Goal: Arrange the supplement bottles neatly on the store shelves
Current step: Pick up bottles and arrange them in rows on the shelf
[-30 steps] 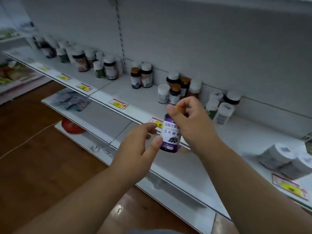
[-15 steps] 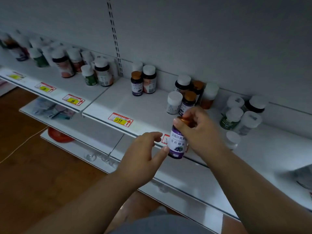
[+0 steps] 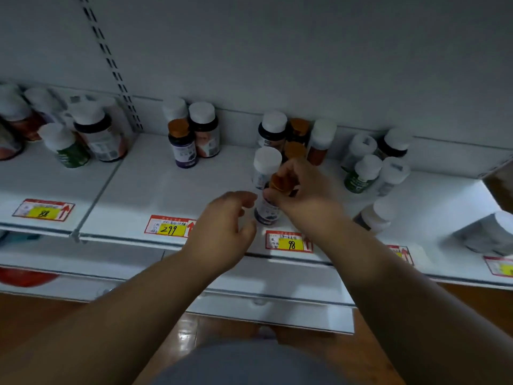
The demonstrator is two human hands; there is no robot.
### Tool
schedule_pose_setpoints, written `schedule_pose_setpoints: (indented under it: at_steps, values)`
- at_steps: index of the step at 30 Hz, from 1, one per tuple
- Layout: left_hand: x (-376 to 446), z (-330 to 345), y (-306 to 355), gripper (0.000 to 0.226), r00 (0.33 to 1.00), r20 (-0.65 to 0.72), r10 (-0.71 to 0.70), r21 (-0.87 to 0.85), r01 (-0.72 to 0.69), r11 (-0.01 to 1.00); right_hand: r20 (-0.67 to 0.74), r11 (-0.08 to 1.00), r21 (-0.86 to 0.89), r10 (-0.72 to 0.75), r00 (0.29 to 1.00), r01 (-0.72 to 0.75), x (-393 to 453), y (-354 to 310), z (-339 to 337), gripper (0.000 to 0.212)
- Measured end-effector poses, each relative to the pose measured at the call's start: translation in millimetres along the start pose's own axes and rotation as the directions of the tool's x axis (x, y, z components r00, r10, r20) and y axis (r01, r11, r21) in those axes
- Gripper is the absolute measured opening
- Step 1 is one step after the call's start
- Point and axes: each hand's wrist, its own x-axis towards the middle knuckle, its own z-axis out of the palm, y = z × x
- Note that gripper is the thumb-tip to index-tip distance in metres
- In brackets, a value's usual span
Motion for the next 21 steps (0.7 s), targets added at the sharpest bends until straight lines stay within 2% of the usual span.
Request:
schedule_pose_setpoints:
  at_steps: [4, 7, 14, 18, 21]
  values:
    - [8.0, 3.7, -8.9, 0.039, 0.992, 0.091, 0.092, -0.009, -0.091, 0.996, -0.029, 0.996, -0.085, -0.039, 0.999, 0.036, -5.6, 3.9, 4.5, 0.033]
    - [10.1, 2.0, -12.3, 0.038, 0.989, 0.112, 0.098, -0.012, -0.097, 0.995, -0.052, 0.998, -0.069, -0.01, 0.999, 0.006, -9.1, 4.7, 10.0, 0.033]
    - [12.0, -0.3, -18.4, 0.036, 0.986, 0.137, 0.09, -0.062, -0.082, 0.995, -0.061, 0.993, -0.096, -0.081, 0.995, 0.075, -11.4, 5.1, 16.7, 0.035]
    - [18.5, 0.0, -23.7, 0.032, 0.992, 0.086, 0.096, -0.04, -0.093, 0.995, -0.049, 0.999, -0.039, -0.029, 0.998, 0.027, -14.9, 7.2, 15.0, 0.02]
    - [24.6, -6.2, -20.5, 0.031, 0.996, 0.004, 0.088, -0.052, -0.088, 0.995, -0.14, 0.999, 0.037, 0.018, 0.99, -0.013, -17.4, 10.9, 8.2, 0.006]
